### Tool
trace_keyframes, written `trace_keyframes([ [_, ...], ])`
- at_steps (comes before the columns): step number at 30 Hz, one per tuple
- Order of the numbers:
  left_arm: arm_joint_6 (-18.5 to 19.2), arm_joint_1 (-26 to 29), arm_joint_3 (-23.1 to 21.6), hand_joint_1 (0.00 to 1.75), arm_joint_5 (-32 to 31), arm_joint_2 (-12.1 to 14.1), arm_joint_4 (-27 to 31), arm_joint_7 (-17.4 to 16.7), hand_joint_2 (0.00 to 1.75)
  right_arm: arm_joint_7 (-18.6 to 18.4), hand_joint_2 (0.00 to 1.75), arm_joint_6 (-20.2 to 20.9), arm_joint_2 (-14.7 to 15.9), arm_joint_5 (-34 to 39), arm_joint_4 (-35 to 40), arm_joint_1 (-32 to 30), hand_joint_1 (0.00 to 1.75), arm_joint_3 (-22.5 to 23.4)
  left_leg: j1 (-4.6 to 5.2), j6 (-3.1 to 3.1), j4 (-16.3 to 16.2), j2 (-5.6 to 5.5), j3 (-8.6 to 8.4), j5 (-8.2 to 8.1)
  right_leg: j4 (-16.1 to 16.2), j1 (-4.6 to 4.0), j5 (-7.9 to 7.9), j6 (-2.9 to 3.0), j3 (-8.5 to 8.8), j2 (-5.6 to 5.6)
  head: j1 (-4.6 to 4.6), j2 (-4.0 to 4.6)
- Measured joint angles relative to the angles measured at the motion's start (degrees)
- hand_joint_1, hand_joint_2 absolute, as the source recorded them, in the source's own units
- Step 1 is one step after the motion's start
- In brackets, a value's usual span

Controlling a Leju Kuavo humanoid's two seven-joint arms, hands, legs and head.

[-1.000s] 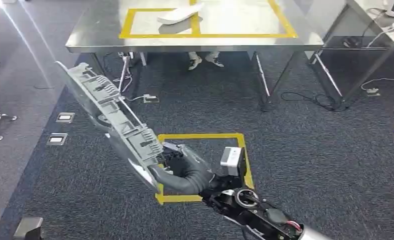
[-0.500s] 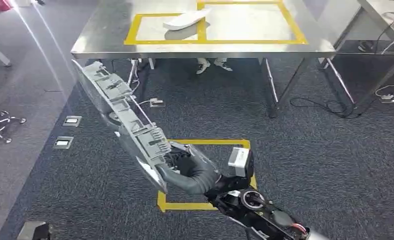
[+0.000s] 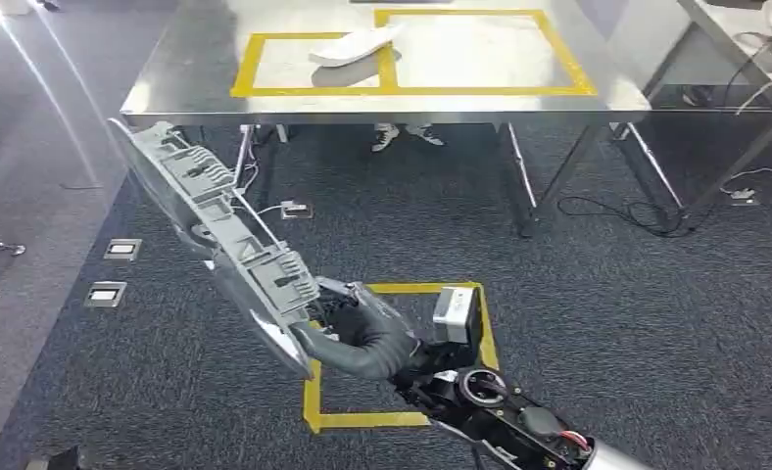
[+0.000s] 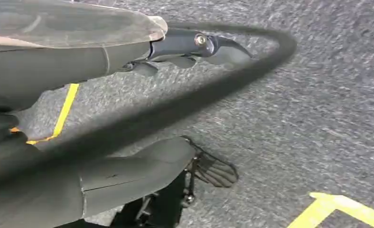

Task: Take the parts from the cabinet and place them on the table.

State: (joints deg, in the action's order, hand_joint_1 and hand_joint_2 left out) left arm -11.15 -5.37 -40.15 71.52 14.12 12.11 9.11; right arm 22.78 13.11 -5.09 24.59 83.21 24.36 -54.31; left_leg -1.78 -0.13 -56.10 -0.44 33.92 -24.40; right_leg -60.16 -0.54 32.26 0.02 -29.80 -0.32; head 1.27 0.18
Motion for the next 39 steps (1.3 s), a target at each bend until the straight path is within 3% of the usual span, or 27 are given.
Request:
trace_keyframes([
  [2, -0.04, -0.03, 0.00, 0.00, -0.11, 0.07, 0.00, 0.00, 1.75, 0.26, 1.75, 0.00, 0.00, -0.06, -0.02, -0.14, 1.75, 0.00, 0.18, 0.27, -0.01, 0.00, -0.62, -0.66, -10.83, 0.26, 3.72, -0.40, -6.29, 0.01, 0.42, 0.00],
  [3, -0.07, 0.00, 0.00, 0.00, -0.11, 0.07, 0.00, -0.02, 1.75, 0.33, 1.75, 0.00, 0.07, -0.15, -0.04, -0.28, 1.75, 0.02, 0.24, 0.26, -0.02, -0.03, -1.01, -1.03, -14.15, 0.35, 4.09, -0.45, -8.63, 0.00, 0.59, 0.00],
  [4, -0.13, 0.09, 0.00, 0.00, -0.11, 0.07, 0.00, 0.00, 1.75, 0.39, 1.75, 0.00, 0.11, -0.24, -0.07, -0.43, 1.75, 0.02, 0.27, 0.23, -0.01, -0.09, -1.58, -1.44, -14.75, 0.41, 3.01, -0.40, -9.81, 0.01, 0.81, 0.00],
  [5, -0.15, 0.16, -0.02, 0.00, -0.11, 0.07, 0.00, 0.00, 1.75, 0.39, 1.75, 0.00, 0.15, -0.28, -0.09, -0.54, 1.75, 0.02, 0.30, 0.16, -0.01, -0.16, -2.29, -1.92, -12.56, 0.42, 0.36, -0.22, -9.59, 0.00, 1.03, 0.00],
  [7, -0.17, 0.12, 0.00, 0.00, -0.11, 0.07, 0.00, -0.02, 1.75, 0.41, 1.75, 0.02, 0.15, -0.46, -0.09, -0.54, 1.75, 0.02, 0.39, -0.05, 0.02, -0.33, -3.98, -2.98, -2.31, 0.39, -7.13, 0.54, -6.33, -0.04, 1.64, 0.00],
  [8, -0.17, 0.14, 0.00, 0.00, -0.11, 0.04, 0.00, -0.02, 1.75, 0.41, 1.75, 0.13, 0.15, -0.46, -0.09, -0.55, 1.75, 0.02, 0.32, -0.20, 0.15, -0.35, -4.35, -3.48, 2.10, 0.23, -9.40, 1.05, -5.27, -0.13, 1.86, 0.00],
  [9, -0.20, -0.05, 0.00, 0.00, -0.11, -0.09, 0.00, -0.02, 1.75, 0.50, 1.75, 0.20, 0.17, -0.46, -0.15, -0.58, 1.75, 0.02, 0.56, -0.58, 0.13, -0.33, -4.37, -3.67, 1.95, -0.31, -8.89, 1.25, -4.25, -0.26, 1.44, 0.00],
  [11, -0.20, -0.10, 0.00, 0.00, -0.11, -0.04, 0.00, -0.02, 1.75, 0.52, 1.75, 0.24, 0.17, -0.48, -0.15, -0.46, 1.75, 0.04, 0.11, -1.22, 0.30, -0.43, -4.22, -3.72, 2.82, -0.71, -8.36, 1.72, -4.10, -0.22, 1.95, 0.00],
  [12, -0.20, 0.01, -0.02, 0.00, -0.11, -0.15, 0.00, -0.02, 1.75, 0.50, 1.75, 0.22, 0.17, -0.48, -0.15, -0.49, 1.75, 0.07, 0.01, -1.49, 0.66, -0.28, -4.42, -3.79, 3.22, -0.74, -7.92, 2.12, -3.87, -0.24, 1.97, 0.00],
  [13, -0.20, -0.08, -0.02, 0.00, -0.13, -0.15, 0.00, -0.02, 1.75, 0.48, 1.75, 0.17, 0.15, -0.48, -0.13, -0.55, 1.75, 0.07, 0.38, -1.93, 0.92, -0.16, -4.88, -4.03, 4.37, -0.29, -7.89, 2.24, -3.05, -0.29, 1.67, 0.00],
  [14, -0.20, -0.07, -0.02, 0.00, -0.13, -0.15, 0.00, -0.02, 1.75, 0.50, 1.75, 0.17, 0.13, -0.48, -0.15, -0.61, 1.75, 0.07, 0.06, -1.99, -0.11, 0.04, -4.86, -4.56, 5.40, -0.12, -8.10, 2.21, -2.04, -0.28, 1.46, 0.00],
  [15, -0.20, -0.21, -0.02, 0.00, -0.13, -0.07, 0.00, 0.00, 1.75, 0.50, 1.75, 0.17, 0.13, -0.48, -0.15, -0.47, 1.75, 0.09, 0.15, -1.97, -3.06, 0.06, -3.35, -5.81, 5.71, -0.05, -7.97, 2.53, -1.60, -0.16, 1.14, 0.00],
  [17, -0.20, -0.36, -0.02, 0.00, -0.13, -0.02, 0.00, -0.02, 1.75, 0.59, 1.75, 0.22, 0.13, -0.48, -0.15, -0.36, 1.75, 0.07, 0.21, -2.22, -12.90, 0.03, 2.60, -9.19, 5.76, -0.13, -7.46, 2.98, -1.08, -0.01, 0.31, 0.00],
  [18, -0.20, -0.21, -0.02, 0.00, -0.11, 0.00, 0.00, -0.02, 1.75, 0.57, 1.75, 0.22, 0.13, -0.48, -0.17, -0.40, 1.75, 0.07, 0.17, -2.40, -16.69, 0.04, 5.41, -9.73, 5.75, -0.18, -7.11, 3.07, -0.80, -0.03, 0.09, 0.00],
  [19, -0.20, 0.00, -0.02, 0.00, -0.11, -0.02, 0.00, -0.02, 1.75, 0.48, 1.75, 0.20, 0.13, -0.48, -0.22, -0.47, 1.75, 0.07, 0.16, -2.50, -17.85, 0.05, 7.03, -8.96, 5.74, -0.20, -6.78, 3.11, -0.41, -0.08, -0.19, 0.00],
  [21, -0.20, 0.06, -0.02, 0.00, -0.11, 0.04, 0.00, -0.02, 1.75, 0.48, 1.75, 0.17, 0.13, -0.48, -0.31, -0.69, 1.75, 0.07, 0.15, -2.52, -12.30, 0.07, 5.98, -3.70, 5.66, -0.19, -6.00, 2.97, 0.61, -0.20, -0.83, 0.00],
  [23, -0.15, 0.01, -0.02, 0.00, -0.33, 0.22, 0.00, -0.02, 1.75, 0.52, 1.75, 0.15, 0.13, -0.48, -0.31, -0.63, 1.75, 0.07, 0.15, -2.30, -1.36, 0.26, 1.89, 2.71, 5.31, -0.19, -4.81, 2.51, 1.61, -0.20, -1.49, 0.00],
  [24, -0.02, -0.05, -0.02, 0.00, -0.57, 0.22, 0.00, -0.02, 1.75, 0.59, 1.75, 0.09, 0.15, -0.48, -0.31, -0.62, 1.75, 0.09, 0.55, -2.11, -0.24, 0.35, 1.16, 1.60, 5.07, -0.71, -4.21, 2.04, 1.20, -0.17, -1.85, 0.00],
  [27, 0.20, -0.01, -0.02, 0.00, -0.98, 0.11, 0.00, -0.02, 1.75, 0.61, 1.75, -0.70, 0.28, -0.63, -0.31, -0.69, 1.75, 0.24, 0.70, -1.08, 0.03, 0.16, 0.98, 1.13, 5.37, -0.50, -3.66, 1.54, 1.56, -0.18, -1.33, 0.00],
  [29, 0.35, -0.03, -0.02, 0.00, -1.36, 0.06, 0.00, 0.00, 1.75, 0.59, 1.75, -1.09, 0.42, -0.85, -0.13, -0.83, 1.75, 0.48, 0.19, -0.60, 0.55, 0.19, 0.40, 0.97, 4.70, -0.38, -2.72, 0.81, 1.54, -0.15, -1.22, 0.00],
  [30, 0.35, 0.01, -0.02, 0.00, -1.51, 0.13, 0.00, 0.00, 1.75, 0.57, 1.75, -1.24, 0.46, -0.96, -0.13, -0.90, 1.75, 0.61, 0.18, -0.18, 0.60, 0.23, 0.03, 0.66, 2.03, -0.33, -1.43, 0.41, 0.46, -0.12, -0.85, 0.00],
  [32, 0.35, 0.00, -0.04, 0.00, -1.49, 0.15, 0.00, 0.00, 1.75, 0.61, 1.75, -1.22, 0.68, -1.18, -0.11, -1.14, 1.75, 0.90, 0.25, 0.23, 0.59, 0.25, -0.54, 0.10, -7.77, 0.08, 2.32, -0.04, -4.85, -0.11, -0.28, 0.00],
  [34, 0.35, 0.04, -0.04, 0.00, -1.44, 0.17, 0.00, 0.00, 1.75, 0.57, 1.75, -1.22, 0.90, -1.22, -0.13, -1.57, 1.75, 1.07, 0.24, 0.19, 0.59, 0.18, -1.39, -0.65, -14.51, 0.46, 3.07, -0.38, -9.46, -0.10, 0.05, 0.00],
  [35, 0.35, 0.13, -0.04, 0.00, -1.31, 0.13, 0.00, 0.00, 1.75, 0.55, 1.75, -1.22, 1.03, -1.25, -0.13, -1.72, 1.75, 1.09, 0.19, 0.10, 0.59, 0.11, -2.08, -1.12, -13.67, 0.68, 1.15, -0.46, -9.92, -0.09, 0.33, 0.00],
  [36, 0.35, 0.16, -0.04, 0.00, -1.29, 0.13, 0.00, 0.00, 1.75, 0.52, 1.75, -1.22, 1.05, -1.29, -0.15, -1.74, 1.75, 1.11, 0.15, -0.04, 0.59, 0.04, -2.77, -1.59, -10.41, 0.81, -1.75, -0.47, -9.09, -0.07, 0.62, 0.00],
  [38, 0.33, 0.11, -0.04, 0.00, -1.11, 0.13, 0.00, 0.00, 1.75, 0.55, 1.75, -1.16, 1.03, -1.55, -0.15, -1.71, 1.75, 1.11, 0.09, -0.50, 0.60, -0.06, -4.24, -2.62, -0.17, 1.10, -8.88, -0.28, -5.73, -0.06, 1.23, 0.00],
  [39, 0.31, 0.10, -0.04, 0.00, -1.03, 0.13, -0.04, 0.00, 1.75, 0.59, 1.75, -1.14, 1.12, -1.66, -0.22, -1.70, 1.75, 1.11, 0.11, -0.79, 0.70, -0.08, -4.36, -2.94, 1.41, 1.03, -8.77, -0.19, -4.95, -0.20, 1.49, 0.00],
])
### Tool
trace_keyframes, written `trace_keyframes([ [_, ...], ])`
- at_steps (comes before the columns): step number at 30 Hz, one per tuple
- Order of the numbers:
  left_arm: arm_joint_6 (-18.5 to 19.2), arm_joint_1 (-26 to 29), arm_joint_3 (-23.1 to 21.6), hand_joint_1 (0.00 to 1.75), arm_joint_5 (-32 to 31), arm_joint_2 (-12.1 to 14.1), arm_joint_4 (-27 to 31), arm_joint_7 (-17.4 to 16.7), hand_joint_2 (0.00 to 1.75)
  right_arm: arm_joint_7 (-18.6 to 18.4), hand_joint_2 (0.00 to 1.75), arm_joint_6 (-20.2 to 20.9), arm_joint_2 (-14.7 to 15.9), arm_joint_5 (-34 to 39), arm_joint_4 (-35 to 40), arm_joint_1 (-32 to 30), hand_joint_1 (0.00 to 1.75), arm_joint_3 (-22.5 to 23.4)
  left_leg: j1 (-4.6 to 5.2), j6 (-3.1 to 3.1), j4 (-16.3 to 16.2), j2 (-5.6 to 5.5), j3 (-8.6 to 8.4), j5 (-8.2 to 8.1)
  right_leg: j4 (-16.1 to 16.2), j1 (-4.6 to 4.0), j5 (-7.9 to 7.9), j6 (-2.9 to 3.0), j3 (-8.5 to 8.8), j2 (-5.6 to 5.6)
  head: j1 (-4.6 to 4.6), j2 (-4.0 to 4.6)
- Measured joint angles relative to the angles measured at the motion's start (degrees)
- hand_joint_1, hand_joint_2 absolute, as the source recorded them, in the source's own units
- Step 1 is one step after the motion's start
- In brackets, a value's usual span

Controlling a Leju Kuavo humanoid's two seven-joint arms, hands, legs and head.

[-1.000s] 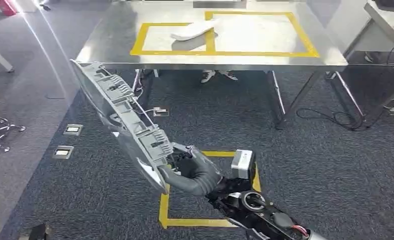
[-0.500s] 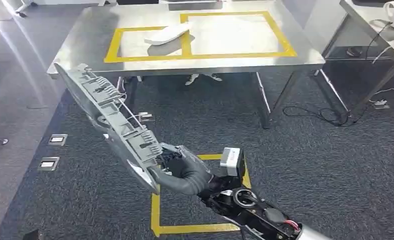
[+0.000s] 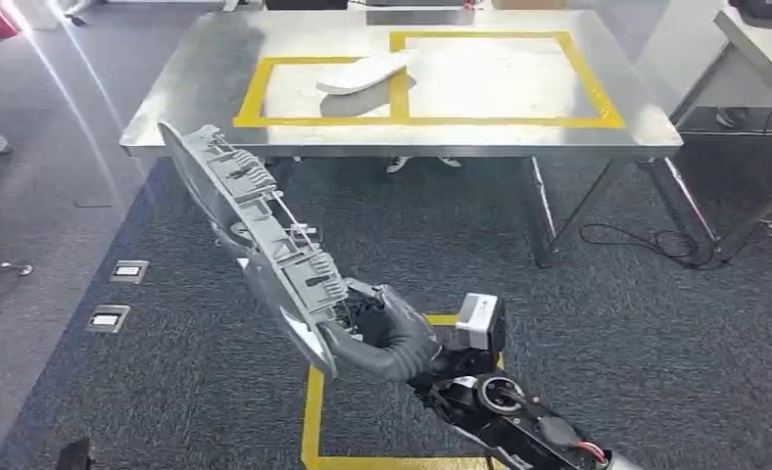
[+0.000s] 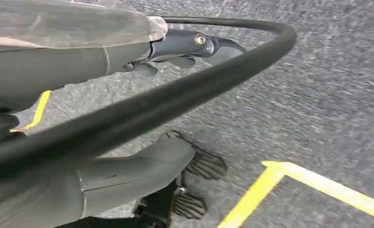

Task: Take the parts from the cabinet and place them on the table.

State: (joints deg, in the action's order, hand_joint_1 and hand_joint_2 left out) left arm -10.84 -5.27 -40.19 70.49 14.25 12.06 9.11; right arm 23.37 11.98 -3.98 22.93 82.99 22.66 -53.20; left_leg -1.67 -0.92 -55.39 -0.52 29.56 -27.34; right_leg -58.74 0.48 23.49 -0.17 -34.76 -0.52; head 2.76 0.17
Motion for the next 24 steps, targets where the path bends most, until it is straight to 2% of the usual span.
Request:
trace_keyframes([
  [1, -0.02, -0.22, 0.00, 0.00, 0.09, 0.06, 0.00, 0.00, 1.75, 0.07, 1.75, 0.02, 0.00, -0.02, 0.04, 0.07, 1.75, 0.00, 0.26, -0.36, -0.29, -0.21, 0.16, -0.12, 1.26, -0.43, 0.08, 0.22, 0.88, 0.07, -0.09, 0.00],
  [2, -0.02, -0.18, 0.02, 0.00, 0.15, 0.07, 0.00, 0.00, 1.75, 0.15, 1.75, 0.02, 0.00, -0.02, 0.04, 0.13, 1.75, 0.02, 0.15, -0.71, -0.16, -0.13, 0.43, -0.09, 1.70, -0.51, 0.87, 0.62, 1.07, 0.07, 0.00, 0.00],
  [3, -0.02, -0.10, 0.02, 0.00, 0.15, -0.02, 0.00, 0.00, 1.75, 0.15, 1.75, -0.02, 0.00, -0.02, 0.04, 0.10, 1.75, 0.04, -0.03, -1.03, 0.03, -0.09, 0.36, 0.01, 1.63, -0.71, 0.85, 0.71, 0.96, -0.12, -0.44, 0.00],
  [4, -0.02, -0.13, 0.00, 0.00, 0.20, -0.07, 0.00, 0.00, 1.75, 0.07, 1.75, -0.11, 0.00, -0.02, 0.04, 0.10, 1.75, 0.11, -0.18, -1.42, 0.29, -0.03, -0.02, -0.12, 1.94, -0.81, 0.87, 1.00, 1.19, -0.18, -0.46, 0.00],
  [5, -0.07, -0.07, 0.00, 0.00, 0.26, -0.07, 0.00, 0.00, 1.75, 0.07, 1.75, -0.11, 0.00, 0.00, 0.00, 0.07, 1.75, 0.15, -0.16, -1.30, 0.24, -0.11, -0.24, -0.41, 2.27, -0.62, 0.71, 0.68, 1.45, -0.19, -0.35, 0.00],
  [6, -0.07, -0.15, 0.00, 0.00, 0.26, -0.09, 0.00, 0.00, 1.75, 0.13, 1.75, -0.07, 0.00, 0.11, 0.00, 0.13, 1.75, 0.20, -0.15, -0.83, 0.33, -0.09, -0.29, -0.23, 2.29, -0.57, 0.73, 0.66, 1.47, -0.20, -0.50, 0.00],
  [9, -0.09, -0.33, 0.00, 0.00, 0.28, 0.09, 0.00, 0.00, 1.75, 0.42, 1.75, 0.20, 0.00, 0.66, 0.00, 0.26, 1.75, 0.31, -0.08, -0.54, 0.63, -0.08, -0.48, 0.04, 2.31, -0.54, 0.95, 0.78, 1.46, -0.31, -1.49, 0.00],
  [13, -0.09, -0.38, 0.00, 0.00, 0.28, 0.07, 0.00, 0.00, 1.75, 0.42, 1.75, 0.33, 0.00, 0.90, 0.00, 0.25, 1.75, 0.35, -0.10, -0.53, 1.44, 0.04, -0.81, 0.08, 2.31, -0.65, 1.07, 0.99, 1.43, -0.43, -2.84, 0.00],
  [15, -0.09, -0.37, 0.00, 0.00, 0.28, 0.07, 0.00, 0.00, 1.75, 0.44, 1.75, 0.37, 0.00, 0.90, 0.00, 0.25, 1.75, 0.37, -0.10, -0.66, 1.56, 0.04, -0.82, 0.15, 2.30, -0.69, 1.09, 1.09, 1.44, -0.42, -3.08, 0.00],
  [17, -0.09, -0.37, 0.00, 0.00, 0.24, 0.07, 0.00, 0.00, 1.75, 0.44, 1.75, 0.42, 0.00, 0.90, 0.00, 0.25, 1.75, 0.37, -0.10, -1.07, 1.64, 0.04, -0.80, 0.26, 2.30, -0.69, 0.99, 1.23, 1.44, -0.40, -3.21, 0.00],
  [18, -0.09, -0.37, 0.00, 0.00, 0.24, 0.37, 0.00, 0.00, 1.75, 0.44, 1.75, 0.44, 0.00, 0.96, 0.00, 0.26, 1.75, 0.37, 0.13, -0.86, 1.29, 0.04, -0.65, 0.01, 2.92, -0.17, 0.74, 0.68, 1.62, -0.30, -3.15, 0.00],
  [19, -0.09, -0.30, 0.00, 0.00, 0.20, 0.31, 0.00, 0.00, 1.75, 0.44, 1.75, 0.44, -0.02, 0.98, 0.00, 0.29, 1.75, 0.37, 0.26, 0.11, 2.27, 0.06, -0.91, 0.45, 3.74, -0.12, 0.36, 0.35, 2.02, -0.33, -3.52, 0.00],
  [20, -0.09, -0.48, 0.00, 0.00, 0.11, 0.39, 0.00, 0.02, 1.75, 0.44, 1.75, 0.44, -0.11, 1.03, 0.07, 0.28, 1.75, 0.44, 0.13, 0.68, 4.57, 0.14, -2.28, 1.54, 4.58, -0.49, 0.04, 0.09, 2.49, -0.30, -4.04, 0.00],
  [21, -0.09, -0.45, 0.00, 0.00, 0.09, 0.29, 0.00, 0.02, 1.75, 0.39, 1.75, 0.42, -0.02, 1.01, 0.02, 0.27, 1.75, 0.46, -0.39, 0.41, 6.53, 0.43, -3.57, 2.35, 3.89, -0.47, 0.32, -0.04, 1.99, -0.03, -3.87, 0.00],
  [22, -0.09, -0.42, 0.00, 0.00, 0.09, 0.31, 0.00, 0.02, 1.75, 0.52, 1.75, 0.46, 0.00, 1.03, 0.02, 0.40, 1.75, 0.48, -0.44, 0.71, 7.21, 0.46, -4.07, 2.63, 1.11, -0.30, 1.99, -0.23, 0.86, 0.00, -3.37, 0.00],
  [24, -0.09, -0.40, 0.00, 0.00, 0.07, 0.28, 0.00, 0.02, 1.75, 0.63, 1.75, 0.50, 0.02, 1.03, 0.02, 0.38, 1.75, 0.48, -0.46, 0.54, 7.21, 0.64, -4.42, 2.43, -7.79, 0.18, 5.58, -0.90, -3.37, -0.01, -2.91, 0.00],
])
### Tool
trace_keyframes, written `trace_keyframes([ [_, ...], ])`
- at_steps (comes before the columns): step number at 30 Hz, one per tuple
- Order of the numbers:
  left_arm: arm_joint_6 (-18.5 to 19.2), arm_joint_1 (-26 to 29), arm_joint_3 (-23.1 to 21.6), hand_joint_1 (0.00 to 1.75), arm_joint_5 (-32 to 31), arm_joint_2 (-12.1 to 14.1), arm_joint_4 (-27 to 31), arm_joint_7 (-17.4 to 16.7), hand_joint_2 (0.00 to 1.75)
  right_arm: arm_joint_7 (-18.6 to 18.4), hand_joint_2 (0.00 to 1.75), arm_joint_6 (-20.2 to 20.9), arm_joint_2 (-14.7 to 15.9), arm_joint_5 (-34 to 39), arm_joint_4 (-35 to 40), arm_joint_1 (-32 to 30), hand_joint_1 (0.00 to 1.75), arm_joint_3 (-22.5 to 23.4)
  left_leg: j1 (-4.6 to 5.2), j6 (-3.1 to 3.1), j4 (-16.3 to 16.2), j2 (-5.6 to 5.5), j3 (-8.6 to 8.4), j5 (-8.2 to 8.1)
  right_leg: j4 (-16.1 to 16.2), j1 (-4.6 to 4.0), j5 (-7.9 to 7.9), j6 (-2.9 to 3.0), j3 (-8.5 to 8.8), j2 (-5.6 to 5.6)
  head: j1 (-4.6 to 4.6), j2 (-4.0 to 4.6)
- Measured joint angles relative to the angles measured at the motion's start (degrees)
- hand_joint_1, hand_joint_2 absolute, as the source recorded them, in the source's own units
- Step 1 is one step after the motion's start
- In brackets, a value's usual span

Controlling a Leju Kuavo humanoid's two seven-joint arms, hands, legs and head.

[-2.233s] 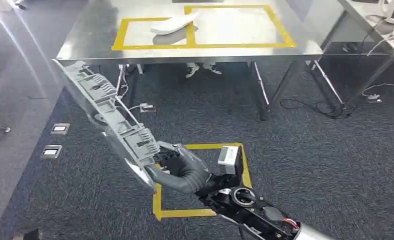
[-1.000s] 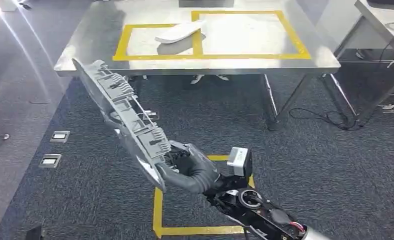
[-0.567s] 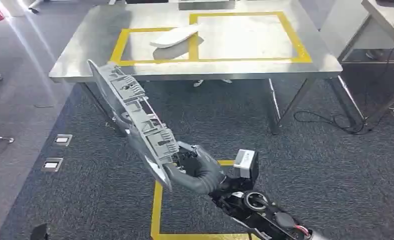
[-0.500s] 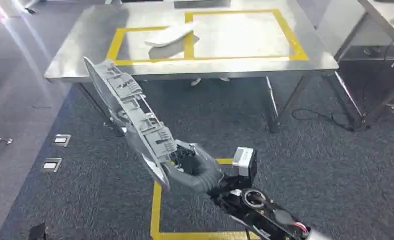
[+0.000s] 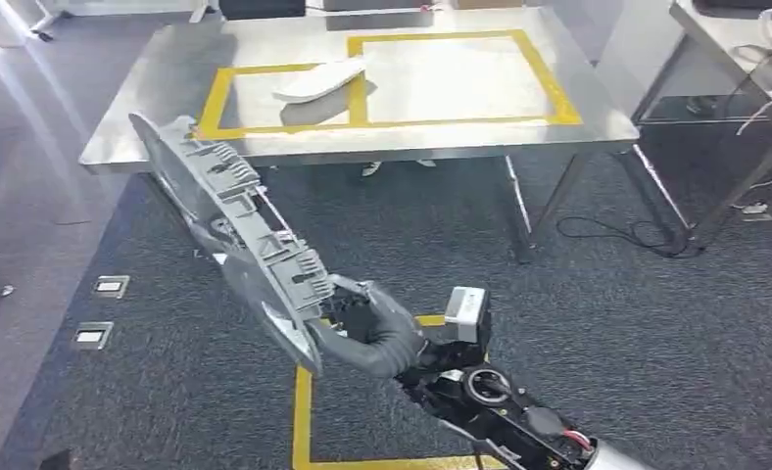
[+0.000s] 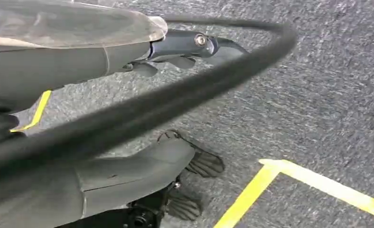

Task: Take the parts from the cabinet and place them on the table.

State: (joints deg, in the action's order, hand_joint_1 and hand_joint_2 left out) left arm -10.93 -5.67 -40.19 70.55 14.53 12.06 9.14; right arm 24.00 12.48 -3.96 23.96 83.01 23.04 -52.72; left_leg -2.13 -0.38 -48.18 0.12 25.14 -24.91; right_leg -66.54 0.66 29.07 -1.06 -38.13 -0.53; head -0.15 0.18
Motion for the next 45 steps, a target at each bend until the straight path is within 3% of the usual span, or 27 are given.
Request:
trace_keyframes([
  [1, 0.02, 0.04, -0.02, 0.00, 0.00, -0.06, 0.00, 0.00, 1.75, -0.04, 1.75, -0.02, 0.07, 0.00, 0.00, -0.14, 1.75, 0.00, -0.07, -0.12, -0.03, 0.00, -0.21, -0.22, -4.45, 0.33, 1.28, -0.46, -2.33, 0.02, 0.26, 0.00],
  [2, 0.02, 0.08, -0.02, 0.00, 0.00, -0.13, 0.00, 0.00, 1.75, -0.11, 1.75, -0.07, 0.15, 0.00, -0.11, -0.26, 1.75, 0.00, -0.22, -0.38, -0.07, -0.06, -0.45, -0.44, -5.39, 0.66, 0.77, -0.89, -3.09, 0.05, 0.42, 0.00],
  [3, 0.02, 0.19, -0.02, 0.00, 0.02, -0.22, 0.00, 0.00, 1.75, -0.18, 1.75, -0.09, 0.26, 0.00, -0.24, -0.38, 1.75, -0.02, -0.52, -0.83, -0.20, -0.19, -0.83, -0.81, -3.27, 1.05, -1.22, -1.40, -2.31, 0.11, 0.55, 0.00],
  [5, 0.02, 0.34, -0.02, 0.00, 0.02, -0.33, 0.00, 0.00, 1.75, -0.17, 1.75, -0.07, 0.28, 0.00, -0.35, -0.36, 1.75, -0.02, -1.28, -1.92, -1.25, -0.44, -1.45, -2.07, 6.15, 1.93, -6.82, -2.54, 2.00, 0.31, 0.90, 0.00],
  [6, 0.02, 0.35, -0.02, 0.00, 0.02, -0.28, 0.00, 0.00, 1.75, -0.13, 1.75, -0.07, 0.31, 0.00, -0.35, -0.39, 1.75, 0.00, -1.53, -2.64, -2.27, -0.45, -1.48, -3.05, 9.55, 2.22, -7.04, -3.37, 3.64, 0.26, 1.18, 0.00],
  [7, 0.00, 0.33, -0.04, 0.00, 0.00, 0.11, -0.09, -0.02, 1.75, -0.11, 1.75, -0.02, 0.28, 0.00, -0.39, -0.27, 1.75, -0.07, -1.15, -3.45, -3.29, -0.50, -0.85, -3.71, 9.70, 1.56, -5.62, -3.10, 4.71, -0.04, 1.99, 0.00],
  [8, 0.02, 0.29, -0.04, 0.00, 0.02, 0.07, -0.09, -0.02, 1.75, 0.00, 1.75, 0.00, 0.31, 0.00, -0.37, -0.29, 1.75, -0.07, -1.18, -3.70, -4.26, -0.71, -0.18, -3.58, 9.31, 1.52, -5.00, -1.49, 4.44, -0.12, 1.86, 0.00],
  [10, 0.02, 0.15, -0.07, 0.00, 0.00, -0.09, -0.09, -0.02, 1.75, -0.20, 1.75, -0.11, 0.31, 0.02, -0.44, -0.42, 1.75, -0.04, -1.53, -4.00, -4.06, -0.63, -0.33, -3.65, 8.91, 1.15, -4.49, -0.37, 3.92, -0.29, 0.81, 0.00],
  [12, 0.02, -0.01, -0.09, 0.00, 0.00, -0.24, -0.07, 0.00, 1.75, -0.18, 1.75, -0.20, 0.28, 0.00, -0.42, -0.29, 1.75, -0.02, -1.77, -4.13, -5.46, -0.41, -0.34, -4.55, 9.20, 1.17, -3.97, 0.78, 4.98, -0.42, -0.04, 0.00],
  [13, 0.02, -0.03, -0.09, 0.00, 0.00, -0.20, -0.04, 0.00, 1.75, -0.11, 1.75, -0.22, 0.28, 0.02, -0.42, -0.07, 1.75, -0.02, -1.66, -3.79, -9.57, -0.33, 1.97, -5.78, 9.24, 1.02, -3.70, 1.17, 5.35, -0.33, -0.64, 0.00],
  [16, 0.02, -0.10, -0.09, 0.00, 0.00, -0.20, -0.07, 0.00, 1.75, -0.02, 1.75, -0.26, 0.28, 0.02, -0.42, 0.06, 1.75, -0.02, -0.60, -3.26, -25.00, -0.34, 12.53, -9.83, 9.25, 0.52, -2.97, 2.09, 5.87, -0.15, -1.73, 0.00],
  [17, 0.02, 0.03, -0.11, 0.00, 0.00, -0.22, -0.07, 0.00, 1.75, -0.09, 1.75, -0.28, 0.28, 0.00, -0.42, 0.00, 1.75, -0.02, -0.37, -2.96, -26.92, -0.35, 14.82, -9.17, 9.25, 0.34, -2.70, 2.23, 6.14, -0.21, -1.88, 0.00],
  [18, 0.02, 0.16, -0.11, 0.00, 0.00, -0.20, -0.07, 0.00, 1.75, -0.15, 1.75, -0.39, 0.28, 0.00, -0.44, -0.07, 1.75, -0.04, -0.04, -2.44, -25.67, -0.35, 15.63, -6.79, 9.26, 0.20, -2.38, 2.28, 6.55, -0.35, -2.08, 0.00],
  [21, 0.02, 0.26, -0.11, 0.00, 0.00, 0.18, -0.07, 0.00, 1.75, -0.15, 1.75, -0.57, 0.28, 0.04, -0.42, -0.04, 1.75, -0.07, 1.12, -0.71, -11.36, -0.33, 11.70, 3.52, 9.34, 0.17, -1.38, 2.03, 7.99, -0.55, -2.62, 0.00],
  [23, 0.02, 0.05, -0.13, 0.00, 0.00, 0.35, -0.07, 0.00, 1.75, -0.11, 1.75, -0.74, 0.28, 0.18, -0.42, 0.00, 1.75, -0.07, 1.76, -0.51, -7.61, -0.30, 10.09, 2.48, 9.36, -0.22, -0.88, 1.38, 7.95, -0.70, -3.10, 0.00],
  [26, 0.02, 0.06, -0.13, 0.00, 0.02, 0.37, -0.07, 0.00, 1.75, -0.20, 1.75, -0.92, 0.28, 0.28, -0.42, -0.02, 1.75, -0.07, 1.80, -0.26, -7.35, -0.17, 9.88, 1.94, 10.29, -0.17, -0.55, 0.53, 8.61, -0.58, -3.24, 0.00],
  [27, 0.02, 0.24, -0.13, 0.00, 0.02, 0.31, -0.07, 0.00, 1.75, -0.20, 1.75, -0.92, 0.28, 0.28, -0.35, -0.02, 1.75, -0.07, 1.15, -0.03, -6.68, -0.09, 9.10, 2.05, 9.86, -0.22, -0.03, 0.15, 8.20, -0.29, -2.87, 0.00],
  [28, 0.02, 0.26, -0.13, 0.00, 0.02, 0.28, -0.07, 0.00, 1.75, -0.22, 1.75, -0.90, 0.28, 0.28, -0.35, 0.05, 1.75, -0.07, 1.33, 0.36, -6.45, -0.03, 8.54, 1.78, 7.66, -0.26, 1.07, 0.11, 7.65, -0.02, -2.41, 0.00],
  [31, 0.02, 0.24, -0.15, 0.00, 0.00, 0.15, -0.07, 0.00, 1.75, -0.20, 1.75, -0.85, 0.33, 0.28, -0.35, -0.04, 1.75, -0.15, 1.74, 1.12, -6.47, -0.05, 7.31, 0.80, -6.31, -0.25, 5.85, 0.05, 0.22, 0.03, -1.33, 0.00],
  [32, 0.02, 0.29, -0.15, 0.00, 0.00, 0.07, -0.07, 0.00, 1.75, -0.22, 1.75, -0.98, 0.35, 0.29, -0.37, -0.07, 1.75, -0.15, 1.84, 1.16, -6.49, -0.08, 6.80, 0.38, -8.88, -0.26, 5.83, 0.05, -1.73, 0.03, -1.12, 0.00],
  [34, 0.02, 0.34, -0.17, 0.00, -0.02, 0.02, -0.07, 0.00, 1.75, -0.24, 1.75, -1.07, 0.44, 0.28, -0.37, -0.18, 1.75, -0.15, 1.95, 1.14, -6.49, -0.25, 5.47, -0.52, -4.99, -0.29, 1.36, 0.26, -1.34, 0.04, -0.72, 0.00],
  [36, 0.04, 0.32, -0.17, 0.00, -0.07, -0.04, -0.07, 0.02, 1.75, -0.24, 1.75, -1.14, 0.44, 0.28, -0.37, -0.16, 1.75, -0.15, 2.12, 1.04, -6.47, -0.35, 3.74, -1.58, 5.72, -0.64, -5.83, 1.15, 2.63, 0.03, 0.02, 0.00],
  [37, 0.07, 0.44, -0.20, 0.00, -0.18, -0.41, -0.07, 0.02, 1.75, -0.24, 1.75, -1.14, 0.50, 0.28, -0.41, -0.19, 1.75, -0.13, 1.90, 0.93, -6.34, -0.30, 3.69, -1.96, 7.78, -0.93, -5.87, 2.01, 3.69, 0.08, -0.08, 0.00],
  [38, 0.09, 0.07, -0.22, 0.00, -0.20, -0.28, -0.07, 0.02, 1.75, -0.20, 1.75, -1.11, 0.50, 0.28, -0.35, -0.10, 1.75, -0.15, 2.25, 0.61, -6.65, -0.46, 3.88, -2.05, 9.05, -1.22, -6.04, 2.14, 4.50, 0.25, -0.46, 0.00],
  [40, 0.09, 0.24, -0.22, 0.00, -0.18, -0.39, -0.07, 0.04, 1.75, -0.22, 1.75, -1.16, 0.50, 0.28, -0.33, -0.06, 1.75, -0.13, 1.66, -0.02, -6.34, -0.31, 4.25, -2.02, 10.08, -1.65, -5.09, 2.59, 4.83, 0.18, 0.35, 0.00],
  [43, 0.11, 0.14, -0.35, 0.00, -0.22, -0.48, -0.07, 0.13, 1.75, -0.26, 1.75, -1.29, 0.50, 0.28, -0.31, -0.10, 1.75, -0.09, 1.68, -0.90, -7.58, -0.21, 3.83, -2.99, 12.62, -0.62, -5.18, 2.81, 7.12, 0.02, 0.31, 0.00],
  [45, 0.11, -0.13, -0.37, 0.00, -0.24, -0.26, -0.07, 0.17, 1.75, -0.09, 1.75, -1.22, 0.48, 0.31, -0.26, 0.25, 1.75, -0.09, 1.42, -1.61, -16.61, -0.28, 9.05, -6.13, 12.87, -0.37, -4.81, 3.10, 7.85, 0.21, -0.43, 0.00],
])
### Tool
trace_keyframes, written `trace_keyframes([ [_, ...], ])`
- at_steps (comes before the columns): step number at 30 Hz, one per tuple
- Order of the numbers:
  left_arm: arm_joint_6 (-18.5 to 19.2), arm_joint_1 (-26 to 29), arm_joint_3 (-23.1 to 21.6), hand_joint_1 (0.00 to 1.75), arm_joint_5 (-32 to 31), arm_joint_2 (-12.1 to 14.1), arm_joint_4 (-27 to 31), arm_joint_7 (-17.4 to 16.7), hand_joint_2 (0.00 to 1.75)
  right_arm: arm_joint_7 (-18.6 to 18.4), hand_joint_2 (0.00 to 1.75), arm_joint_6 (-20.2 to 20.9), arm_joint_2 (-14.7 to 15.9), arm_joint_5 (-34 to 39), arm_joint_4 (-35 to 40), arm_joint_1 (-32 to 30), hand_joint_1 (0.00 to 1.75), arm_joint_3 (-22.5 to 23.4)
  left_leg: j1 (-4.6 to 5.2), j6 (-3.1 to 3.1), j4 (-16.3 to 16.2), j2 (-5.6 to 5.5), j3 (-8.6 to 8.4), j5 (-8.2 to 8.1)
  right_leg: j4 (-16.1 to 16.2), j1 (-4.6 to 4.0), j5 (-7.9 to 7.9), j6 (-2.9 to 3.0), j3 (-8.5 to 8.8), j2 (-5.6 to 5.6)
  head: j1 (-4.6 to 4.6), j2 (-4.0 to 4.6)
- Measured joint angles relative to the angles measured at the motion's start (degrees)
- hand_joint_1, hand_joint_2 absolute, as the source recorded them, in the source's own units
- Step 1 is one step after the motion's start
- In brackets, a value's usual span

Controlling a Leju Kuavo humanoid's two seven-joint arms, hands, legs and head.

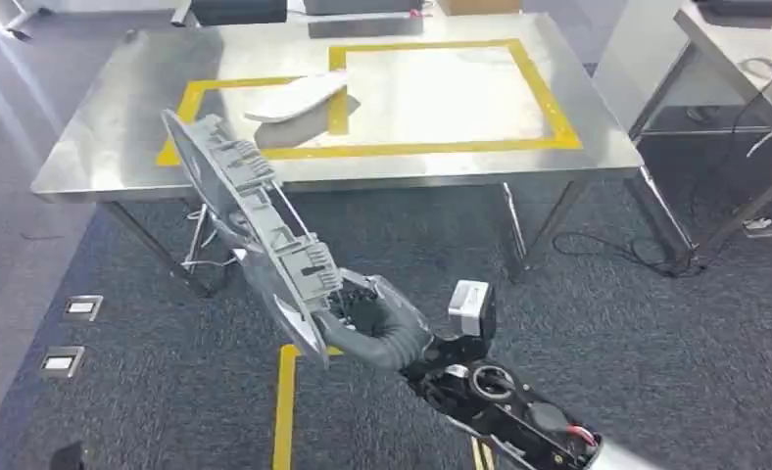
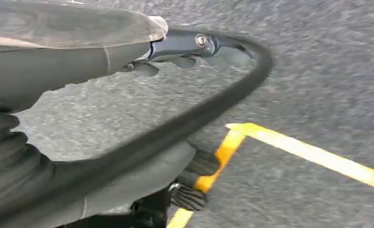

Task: Take the parts from the cabinet and place them on the table.

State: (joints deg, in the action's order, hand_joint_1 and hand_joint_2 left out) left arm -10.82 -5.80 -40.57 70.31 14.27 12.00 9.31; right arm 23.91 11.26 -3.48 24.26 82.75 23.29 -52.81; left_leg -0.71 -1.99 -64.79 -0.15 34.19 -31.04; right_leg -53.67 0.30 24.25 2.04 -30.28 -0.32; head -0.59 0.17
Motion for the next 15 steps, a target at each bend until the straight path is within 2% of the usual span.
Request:
trace_keyframes([
  [1, 0.00, 0.08, -0.02, 0.00, -0.07, 0.06, 0.00, 0.00, 1.75, -0.02, 1.75, 0.00, 0.00, 0.00, 0.00, 0.01, 1.75, 0.00, -0.28, -0.36, -4.93, 0.00, 3.25, -1.39, 0.00, 0.12, 0.37, -0.03, 0.26, 0.00, -0.31, 0.00],
  [2, 0.00, 0.19, -0.04, 0.00, -0.09, 0.04, 0.00, 0.00, 1.75, -0.06, 1.75, 0.00, 0.02, 0.00, -0.02, -0.07, 1.75, 0.00, -0.55, -0.68, -7.99, 0.01, 5.76, -1.62, 0.00, 0.27, 0.69, -0.14, 0.59, -0.02, -0.59, 0.00],
  [3, 0.00, 0.37, -0.09, 0.00, -0.11, 0.00, 0.00, 0.00, 1.75, -0.13, 1.75, -0.02, 0.02, 0.00, -0.04, -0.23, 1.75, 0.00, -0.90, -0.98, -8.31, 0.02, 7.03, -0.35, 0.00, 0.41, 1.01, -0.29, 0.96, -0.11, -0.79, 0.00],
  [4, 0.00, 0.47, -0.11, 0.00, -0.11, 0.04, 0.00, 0.00, 1.75, -0.20, 1.75, -0.04, 0.02, 0.00, -0.07, -0.35, 1.75, -0.02, -1.19, -1.30, -5.88, 0.05, 6.78, 2.19, -0.02, 0.68, 1.43, -0.60, 1.45, -0.22, -1.01, 0.00],
  [6, 0.02, 0.45, -0.13, 0.00, -0.28, 0.22, 0.00, 0.00, 1.75, -0.22, 1.75, -0.07, 0.02, 0.00, -0.04, -0.34, 1.75, -0.02, -1.82, -2.14, 4.38, 0.17, 3.24, 9.01, -0.26, 1.29, 2.51, -1.53, 2.62, -0.31, -1.29, 0.00],
  [7, 0.04, 0.46, -0.15, 0.00, -0.31, 0.20, 0.00, 0.00, 1.75, -0.20, 1.75, -0.07, 0.02, 0.00, -0.04, -0.33, 1.75, -0.02, -2.03, -2.38, 6.78, 0.26, 2.34, 10.31, -0.33, 1.31, 2.81, -1.81, 2.82, -0.31, -1.44, 0.00],
  [8, 0.20, 0.37, -0.22, 0.00, -0.31, -0.09, 0.00, 0.00, 1.75, -0.17, 1.75, -0.09, 0.02, 0.00, -0.04, -0.29, 1.75, -0.02, -2.07, -3.10, 9.33, 0.37, 1.21, 9.83, -0.47, 0.91, 3.42, -2.56, 2.74, -0.29, -2.63, 0.00],
  [9, 0.22, 0.34, -0.24, 0.00, -0.31, 0.11, 0.00, 0.00, 1.75, -0.15, 1.75, -0.22, 0.00, 0.00, 0.00, -0.20, 1.75, 0.00, -1.96, -1.87, 9.94, 0.10, 1.29, 9.51, -0.77, 0.75, 3.79, -2.83, 2.51, -0.43, -2.98, 0.00],
  [10, 0.28, 0.42, -0.24, 0.00, -0.28, 0.00, 0.00, 0.02, 1.75, -0.15, 1.75, -0.30, -0.02, 0.00, 0.00, -0.23, 1.75, 0.00, -1.88, -1.03, 9.53, 0.20, 1.40, 9.11, -0.25, 0.74, 3.83, -3.05, 2.79, -0.42, -2.19, 0.00],
  [11, 0.28, 0.54, -0.28, 0.00, -0.31, -0.22, 0.00, 0.00, 1.75, -0.20, 1.75, -0.46, 0.02, 0.00, 0.00, -0.29, 1.75, 0.00, -1.87, -0.55, 9.45, 0.19, 1.30, 8.77, -0.01, 0.62, 4.03, -3.26, 2.68, -0.42, -1.56, 0.00],
  [13, 0.26, 0.41, -0.31, 0.00, -0.33, -0.20, 0.00, 0.00, 1.75, -0.22, 1.75, -0.57, 0.11, -0.02, 0.02, -0.28, 1.75, 0.00, -1.66, 0.56, 9.41, 0.10, 0.73, 8.11, -0.24, 1.17, 5.08, -3.69, 3.26, -0.30, -0.90, 0.00],
  [14, 0.26, 0.45, -0.31, 0.00, -0.33, -0.15, 0.00, 0.02, 1.75, -0.20, 1.75, -0.57, 0.11, -0.20, 0.02, -0.27, 1.75, -0.02, -1.44, 1.11, 9.46, 0.11, 0.21, 7.76, -2.71, 1.19, 6.26, -3.61, 2.53, -0.07, -0.26, 0.00],
  [15, 0.26, 0.43, -0.31, 0.00, -0.33, -0.07, 0.00, 0.02, 1.75, -0.20, 1.75, -0.57, 0.11, -0.17, 0.02, -0.26, 1.75, -0.02, -1.22, 1.54, 9.47, 0.12, -0.14, 7.45, -7.41, 1.16, 8.21, -3.46, 0.12, 0.02, 0.15, 0.00],
])
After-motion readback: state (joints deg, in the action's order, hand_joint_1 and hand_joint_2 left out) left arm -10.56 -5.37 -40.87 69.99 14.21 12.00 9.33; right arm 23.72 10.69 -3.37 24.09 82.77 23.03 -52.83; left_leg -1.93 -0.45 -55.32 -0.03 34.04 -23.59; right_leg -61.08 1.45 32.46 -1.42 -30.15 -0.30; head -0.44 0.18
